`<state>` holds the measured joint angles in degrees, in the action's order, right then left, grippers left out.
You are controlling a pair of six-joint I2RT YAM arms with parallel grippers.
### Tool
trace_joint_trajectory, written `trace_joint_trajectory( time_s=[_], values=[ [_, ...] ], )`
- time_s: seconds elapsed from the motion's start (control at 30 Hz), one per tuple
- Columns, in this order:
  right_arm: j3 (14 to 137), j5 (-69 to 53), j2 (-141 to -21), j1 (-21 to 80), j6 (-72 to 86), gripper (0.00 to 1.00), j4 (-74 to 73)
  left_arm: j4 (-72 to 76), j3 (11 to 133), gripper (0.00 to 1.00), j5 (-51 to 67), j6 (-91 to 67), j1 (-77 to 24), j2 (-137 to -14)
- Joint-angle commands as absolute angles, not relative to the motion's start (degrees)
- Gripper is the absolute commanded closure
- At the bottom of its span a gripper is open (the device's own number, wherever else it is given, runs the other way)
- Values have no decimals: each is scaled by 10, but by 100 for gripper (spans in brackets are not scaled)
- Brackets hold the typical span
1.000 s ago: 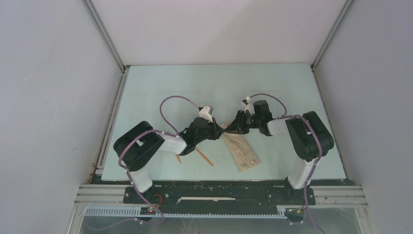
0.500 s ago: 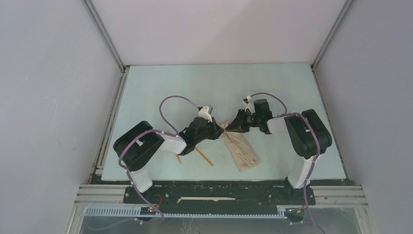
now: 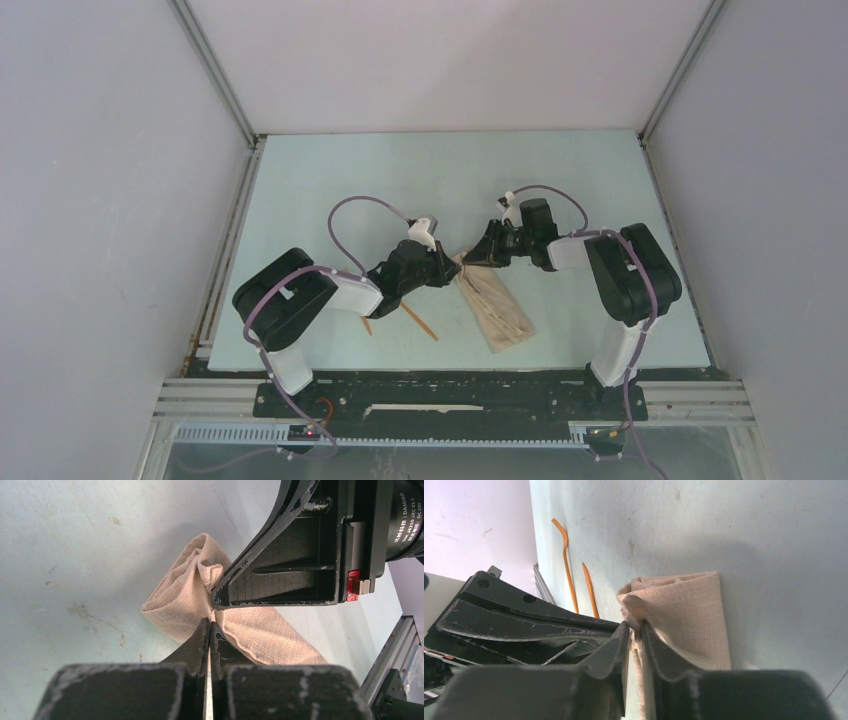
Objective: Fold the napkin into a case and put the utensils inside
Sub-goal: Grasp the top corner of the smaller rectangle folded napkin from the folded napkin.
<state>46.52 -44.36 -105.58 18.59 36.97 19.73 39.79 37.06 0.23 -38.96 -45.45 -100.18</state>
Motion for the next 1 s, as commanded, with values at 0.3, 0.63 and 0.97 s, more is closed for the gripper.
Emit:
trace_joint_trajectory(
  time_s=[0.3,0.63,0.97],
  values=[
    [458,-455,-1038,199,377,100,182,423,366,100,-15,-381,-453,-973],
    [426,-464,-1071,213,417,100,248,423,364,100,-15,-369,-453,-966],
    [455,-493,-1108,216,453,79,320,429,337,100,-31,-385,-452,-962]
  ],
)
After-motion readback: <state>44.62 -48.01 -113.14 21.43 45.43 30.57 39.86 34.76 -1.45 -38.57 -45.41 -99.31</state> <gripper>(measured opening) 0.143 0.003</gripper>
